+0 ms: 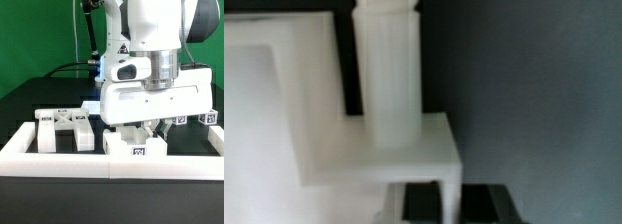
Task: Assemble chair
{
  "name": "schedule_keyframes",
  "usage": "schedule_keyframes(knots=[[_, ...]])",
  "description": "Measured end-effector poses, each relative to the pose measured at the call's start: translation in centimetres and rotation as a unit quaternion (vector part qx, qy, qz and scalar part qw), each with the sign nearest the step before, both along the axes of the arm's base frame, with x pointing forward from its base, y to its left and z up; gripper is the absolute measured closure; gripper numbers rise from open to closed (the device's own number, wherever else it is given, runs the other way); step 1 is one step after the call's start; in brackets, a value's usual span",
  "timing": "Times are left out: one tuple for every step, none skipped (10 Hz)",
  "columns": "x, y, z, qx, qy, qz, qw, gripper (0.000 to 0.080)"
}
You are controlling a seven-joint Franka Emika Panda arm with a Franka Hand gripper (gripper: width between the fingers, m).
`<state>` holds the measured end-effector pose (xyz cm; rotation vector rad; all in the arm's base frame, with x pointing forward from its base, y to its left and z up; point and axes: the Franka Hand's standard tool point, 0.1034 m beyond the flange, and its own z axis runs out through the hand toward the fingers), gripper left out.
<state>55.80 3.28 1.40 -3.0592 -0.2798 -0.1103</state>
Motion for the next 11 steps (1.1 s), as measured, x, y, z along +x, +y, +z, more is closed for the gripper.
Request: schedule_keyframes(knots=[[0.1, 0.3, 0.1, 0.002, 0.0, -0.017, 1.0, 0.0765], [0.7, 2.1, 0.4, 0.01, -0.001, -0.061, 0.998, 0.0765], [1.5, 3.3, 0.4, 0.015, -0.004, -0.07, 0.997, 0.0765], [2.4, 4.2, 0.4, 0.018, -0.009, -0.08, 0.997, 0.0765], [3.0, 5.2, 0.5, 0.021, -0.012, -0.091, 0.996, 0.0765], [3.6, 6.4, 0.5, 0.024, -0.015, -0.098, 0.995, 0.0765], [4.2, 7.0, 0.7, 0.026, -0.02, -0.094, 0.995, 0.0765], [4.7, 8.0, 0.7, 0.028, -0.016, -0.098, 0.995, 0.0765], [4.8, 9.0, 0.9, 0.028, -0.005, -0.091, 0.995, 0.0765], [4.8, 9.4, 1.0, 0.027, 0.006, -0.087, 0.996, 0.0765], [4.8, 9.6, 1.1, 0.026, 0.012, -0.086, 0.996, 0.0765]])
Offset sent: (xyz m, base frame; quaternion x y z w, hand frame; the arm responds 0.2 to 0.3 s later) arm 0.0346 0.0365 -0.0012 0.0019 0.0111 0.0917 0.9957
